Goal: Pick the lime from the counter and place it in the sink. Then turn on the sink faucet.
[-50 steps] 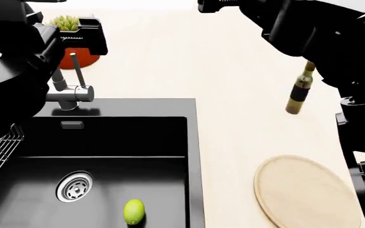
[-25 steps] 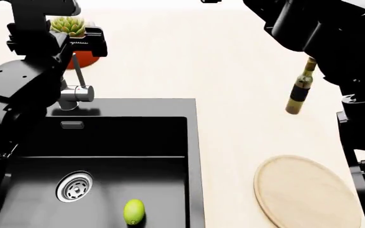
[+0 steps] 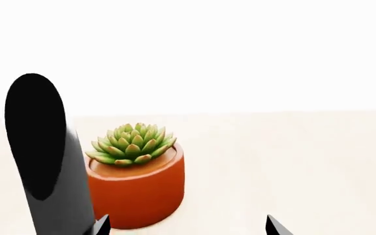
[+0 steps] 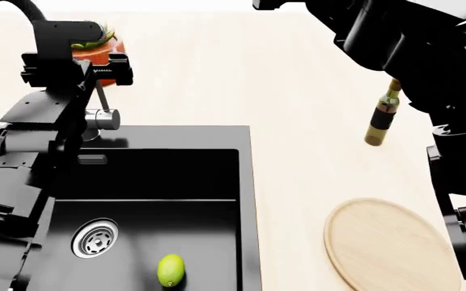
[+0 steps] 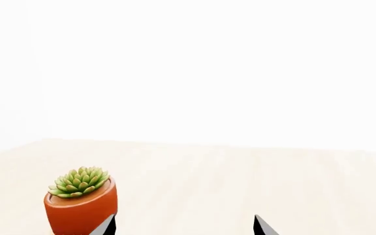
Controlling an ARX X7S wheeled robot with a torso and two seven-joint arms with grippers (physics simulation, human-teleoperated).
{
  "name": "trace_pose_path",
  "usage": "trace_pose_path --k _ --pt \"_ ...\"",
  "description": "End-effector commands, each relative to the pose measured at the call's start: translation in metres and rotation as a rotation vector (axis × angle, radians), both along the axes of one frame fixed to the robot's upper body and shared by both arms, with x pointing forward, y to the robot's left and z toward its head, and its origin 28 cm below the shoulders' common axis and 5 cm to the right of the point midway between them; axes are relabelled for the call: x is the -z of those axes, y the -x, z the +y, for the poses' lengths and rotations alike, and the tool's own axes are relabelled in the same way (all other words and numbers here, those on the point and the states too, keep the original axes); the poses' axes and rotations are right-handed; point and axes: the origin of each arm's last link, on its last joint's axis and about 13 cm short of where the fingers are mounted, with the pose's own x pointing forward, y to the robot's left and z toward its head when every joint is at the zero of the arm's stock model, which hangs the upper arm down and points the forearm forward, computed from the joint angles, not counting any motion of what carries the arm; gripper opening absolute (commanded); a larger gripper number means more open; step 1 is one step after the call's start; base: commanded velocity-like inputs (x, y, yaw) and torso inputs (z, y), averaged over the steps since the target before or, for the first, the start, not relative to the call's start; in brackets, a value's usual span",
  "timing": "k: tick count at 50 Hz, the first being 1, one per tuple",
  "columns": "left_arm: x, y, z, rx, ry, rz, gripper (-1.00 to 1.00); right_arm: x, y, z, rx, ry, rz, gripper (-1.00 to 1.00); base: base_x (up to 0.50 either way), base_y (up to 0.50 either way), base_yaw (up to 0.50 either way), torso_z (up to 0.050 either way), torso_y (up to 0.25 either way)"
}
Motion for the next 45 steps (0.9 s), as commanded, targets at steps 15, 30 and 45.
trace_pose_path --k 15,30,45 --pt "0.020 -0.004 -0.005 -0.003 -0.011 0.036 1.00 0.002 -0.001 -0.003 -0.003 -0.005 0.005 1.00 0.00 0.00 0.00 0.000 0.000" --pt "0.036 -0.001 -0.004 -0.016 0.031 0.062 1.00 0.004 -0.002 -0.002 -0.004 -0.004 0.007 1.00 0.00 0.00 0.00 0.000 0.000" --pt "0.053 0.002 -0.006 -0.014 0.029 0.087 1.00 0.009 -0.002 -0.004 -0.004 -0.006 0.013 1.00 0.00 0.00 0.00 0.000 0.000"
